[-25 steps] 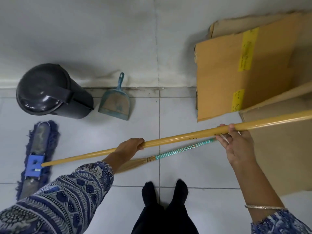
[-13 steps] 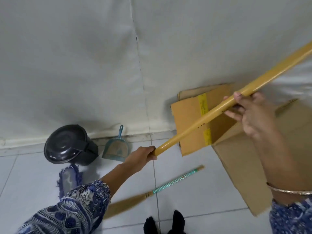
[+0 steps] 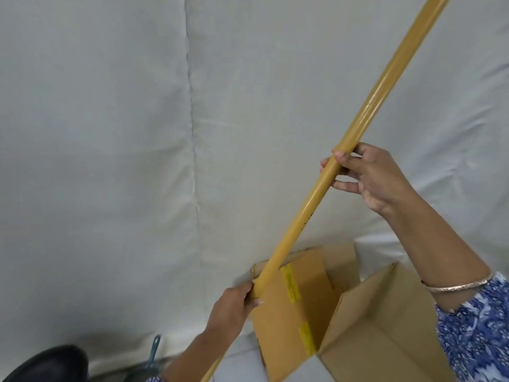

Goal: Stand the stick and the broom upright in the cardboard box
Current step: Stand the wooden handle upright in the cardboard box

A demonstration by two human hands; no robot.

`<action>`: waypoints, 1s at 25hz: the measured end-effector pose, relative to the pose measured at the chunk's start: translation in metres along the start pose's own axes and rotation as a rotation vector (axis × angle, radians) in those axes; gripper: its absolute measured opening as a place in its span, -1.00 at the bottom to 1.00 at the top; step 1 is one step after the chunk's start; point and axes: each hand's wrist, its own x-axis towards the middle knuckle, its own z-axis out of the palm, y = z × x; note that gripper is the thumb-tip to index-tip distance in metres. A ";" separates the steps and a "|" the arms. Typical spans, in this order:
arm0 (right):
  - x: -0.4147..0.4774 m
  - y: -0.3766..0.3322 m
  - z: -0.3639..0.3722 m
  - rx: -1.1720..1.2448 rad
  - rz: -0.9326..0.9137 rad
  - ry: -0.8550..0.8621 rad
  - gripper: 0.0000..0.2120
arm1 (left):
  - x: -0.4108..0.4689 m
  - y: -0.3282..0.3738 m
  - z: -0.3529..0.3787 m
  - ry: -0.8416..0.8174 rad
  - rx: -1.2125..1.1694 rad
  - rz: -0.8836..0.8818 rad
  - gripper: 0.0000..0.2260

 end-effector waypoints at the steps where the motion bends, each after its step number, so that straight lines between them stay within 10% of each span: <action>1: 0.002 -0.012 -0.004 -0.010 -0.016 0.002 -0.97 | 0.007 0.011 0.002 0.018 -0.025 0.019 -0.81; 25: 0.091 -0.044 -0.354 -0.174 -0.114 -0.181 -0.88 | 0.151 0.336 0.287 0.177 -0.268 0.042 -0.83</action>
